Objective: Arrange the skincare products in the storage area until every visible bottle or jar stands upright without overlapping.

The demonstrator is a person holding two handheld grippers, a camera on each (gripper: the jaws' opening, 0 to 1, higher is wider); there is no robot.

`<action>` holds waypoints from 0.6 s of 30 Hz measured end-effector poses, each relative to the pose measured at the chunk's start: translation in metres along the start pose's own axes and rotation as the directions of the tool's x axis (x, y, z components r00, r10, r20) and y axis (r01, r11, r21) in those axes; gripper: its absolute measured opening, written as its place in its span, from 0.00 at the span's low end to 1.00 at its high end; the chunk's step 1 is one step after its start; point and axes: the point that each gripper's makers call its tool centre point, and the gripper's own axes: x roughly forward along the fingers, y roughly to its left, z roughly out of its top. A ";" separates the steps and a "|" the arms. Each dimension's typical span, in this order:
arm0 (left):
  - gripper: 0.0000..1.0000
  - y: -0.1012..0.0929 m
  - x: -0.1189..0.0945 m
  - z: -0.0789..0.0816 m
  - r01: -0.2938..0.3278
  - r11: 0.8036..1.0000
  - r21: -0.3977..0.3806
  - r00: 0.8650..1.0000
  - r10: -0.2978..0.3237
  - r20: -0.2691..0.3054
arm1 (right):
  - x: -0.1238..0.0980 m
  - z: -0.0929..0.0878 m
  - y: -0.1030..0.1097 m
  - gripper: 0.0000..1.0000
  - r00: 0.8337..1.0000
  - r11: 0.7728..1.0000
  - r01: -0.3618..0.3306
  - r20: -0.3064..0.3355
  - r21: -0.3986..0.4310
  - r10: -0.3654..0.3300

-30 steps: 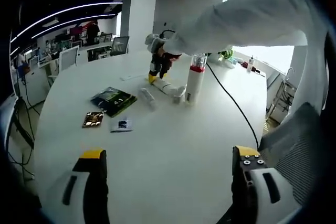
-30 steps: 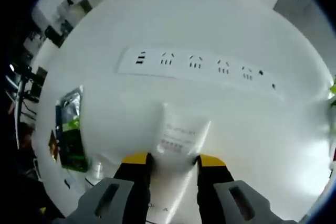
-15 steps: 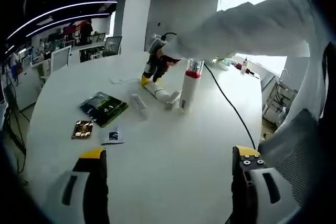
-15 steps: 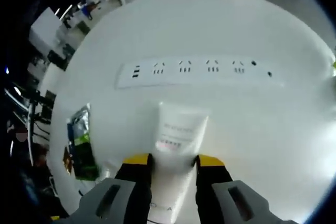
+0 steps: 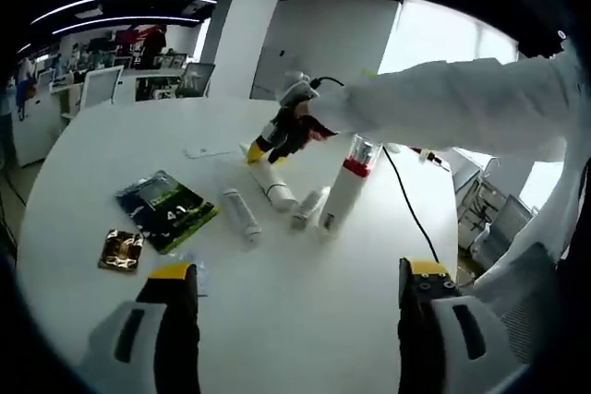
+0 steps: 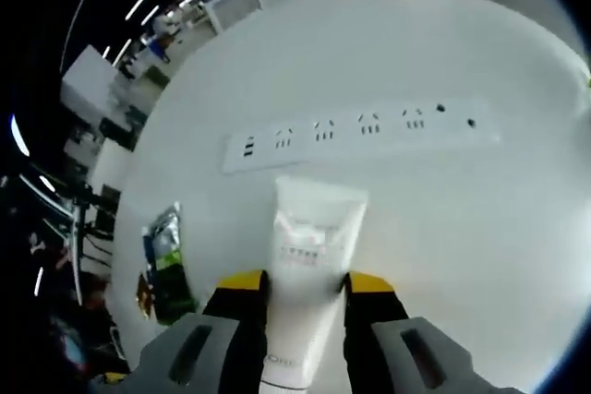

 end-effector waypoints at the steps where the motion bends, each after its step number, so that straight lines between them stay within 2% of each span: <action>1: 0.81 0.001 0.002 0.002 0.001 1.000 -0.001 1.000 -0.001 0.004 | -0.001 0.000 0.003 0.23 1.000 1.000 -0.008 0.004 -0.004 0.008; 9: 0.74 0.006 0.036 0.018 0.012 0.999 -0.037 1.000 -0.012 0.017 | -0.007 0.007 0.016 0.22 0.997 0.997 -0.071 0.030 -0.029 0.072; 12: 0.68 0.009 0.047 0.023 0.002 0.999 -0.054 1.000 -0.001 0.028 | -0.011 0.007 0.020 0.22 0.994 0.994 -0.102 0.044 -0.028 0.103; 15: 0.62 0.029 0.065 0.032 -0.009 0.997 -0.078 0.999 0.012 0.036 | -0.015 0.009 0.026 0.22 0.986 0.988 -0.154 0.060 -0.009 0.154; 18: 0.62 0.047 0.077 0.034 -0.014 0.996 -0.089 0.999 0.017 0.034 | -0.019 0.012 0.029 0.22 0.980 0.983 -0.181 0.078 -0.005 0.181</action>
